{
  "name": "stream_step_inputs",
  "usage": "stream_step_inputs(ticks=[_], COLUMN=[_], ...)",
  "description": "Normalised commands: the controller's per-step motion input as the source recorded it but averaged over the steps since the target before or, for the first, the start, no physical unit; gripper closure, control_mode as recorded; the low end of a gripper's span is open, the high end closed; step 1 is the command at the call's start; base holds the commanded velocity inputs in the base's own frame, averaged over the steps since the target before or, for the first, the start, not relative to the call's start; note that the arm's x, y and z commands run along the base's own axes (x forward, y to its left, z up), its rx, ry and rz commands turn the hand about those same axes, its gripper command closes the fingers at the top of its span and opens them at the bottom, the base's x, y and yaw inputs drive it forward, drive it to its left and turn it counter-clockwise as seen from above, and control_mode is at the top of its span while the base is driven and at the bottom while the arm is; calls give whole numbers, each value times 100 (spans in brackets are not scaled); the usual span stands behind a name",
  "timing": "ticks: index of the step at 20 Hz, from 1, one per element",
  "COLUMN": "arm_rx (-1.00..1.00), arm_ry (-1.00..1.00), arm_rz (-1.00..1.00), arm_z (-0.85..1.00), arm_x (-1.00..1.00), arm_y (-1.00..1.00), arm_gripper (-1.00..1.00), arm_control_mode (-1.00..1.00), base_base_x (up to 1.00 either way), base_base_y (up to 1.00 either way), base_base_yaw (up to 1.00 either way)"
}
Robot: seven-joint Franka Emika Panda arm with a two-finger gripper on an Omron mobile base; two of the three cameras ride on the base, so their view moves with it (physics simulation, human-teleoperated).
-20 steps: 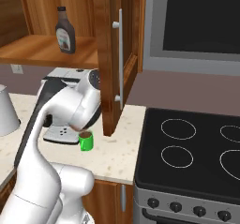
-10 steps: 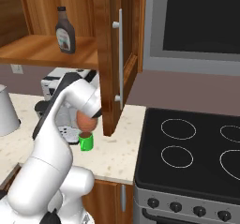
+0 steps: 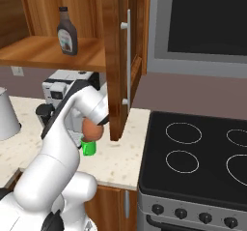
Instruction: Pick the syrup bottle and honey bottle from the cabinet and place them next to the mug.
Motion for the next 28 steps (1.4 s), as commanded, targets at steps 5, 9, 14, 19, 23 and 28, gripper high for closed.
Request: stream_step_inputs(ticks=[5,9,14,19,23,28], arm_rx=[0,0,0,0,0,0], arm_ry=[0,0,0,0,0,0], arm_rz=[0,0,0,0,0,0], arm_z=[-26,-36,-35,-30,-18,-6], arm_x=[2,4,5,1,0,3], arm_y=[-1,0,0,0,-2,-8], arm_gripper=[100,100,100,100,100,100], arm_control_mode=[-100,-100,-100,-100,-100,-100], base_base_x=[0,0,0,0,0,0], base_base_y=[0,0,0,0,0,0], base_base_yaw=[0,0,0,0,0,0])
